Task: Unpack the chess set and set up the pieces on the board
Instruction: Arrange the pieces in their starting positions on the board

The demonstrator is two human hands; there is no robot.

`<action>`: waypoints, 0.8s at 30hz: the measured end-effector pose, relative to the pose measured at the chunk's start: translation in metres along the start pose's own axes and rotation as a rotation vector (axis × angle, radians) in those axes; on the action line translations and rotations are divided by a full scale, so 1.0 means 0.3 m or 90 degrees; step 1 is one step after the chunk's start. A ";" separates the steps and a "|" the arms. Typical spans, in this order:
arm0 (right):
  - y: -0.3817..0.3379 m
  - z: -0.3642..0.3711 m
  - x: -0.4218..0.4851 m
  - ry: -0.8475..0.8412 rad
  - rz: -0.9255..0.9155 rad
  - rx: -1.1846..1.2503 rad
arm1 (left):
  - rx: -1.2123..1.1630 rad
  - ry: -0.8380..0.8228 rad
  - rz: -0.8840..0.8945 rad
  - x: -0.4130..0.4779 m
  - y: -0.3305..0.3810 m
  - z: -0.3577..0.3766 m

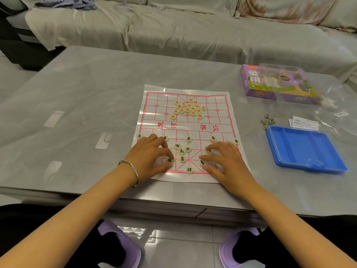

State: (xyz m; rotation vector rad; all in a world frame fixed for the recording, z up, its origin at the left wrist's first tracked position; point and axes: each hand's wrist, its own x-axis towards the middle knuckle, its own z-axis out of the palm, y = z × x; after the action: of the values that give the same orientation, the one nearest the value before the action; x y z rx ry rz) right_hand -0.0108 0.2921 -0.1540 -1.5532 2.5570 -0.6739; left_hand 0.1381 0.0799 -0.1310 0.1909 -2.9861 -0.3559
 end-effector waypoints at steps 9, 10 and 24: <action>-0.006 -0.011 0.002 0.004 0.021 0.033 | 0.095 0.016 0.086 0.013 0.012 0.038; -0.008 -0.013 0.002 0.005 0.021 0.036 | 0.121 0.024 0.103 0.009 0.005 0.039; -0.035 -0.038 -0.025 -0.063 0.016 0.029 | 0.078 0.061 0.084 -0.032 -0.001 0.021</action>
State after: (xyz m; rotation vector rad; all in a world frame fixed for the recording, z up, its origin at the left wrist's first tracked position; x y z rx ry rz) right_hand -0.0019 0.2983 -0.1406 -1.4988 2.4682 -0.6311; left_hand 0.1467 0.0822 -0.1382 0.0203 -2.9072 -0.1458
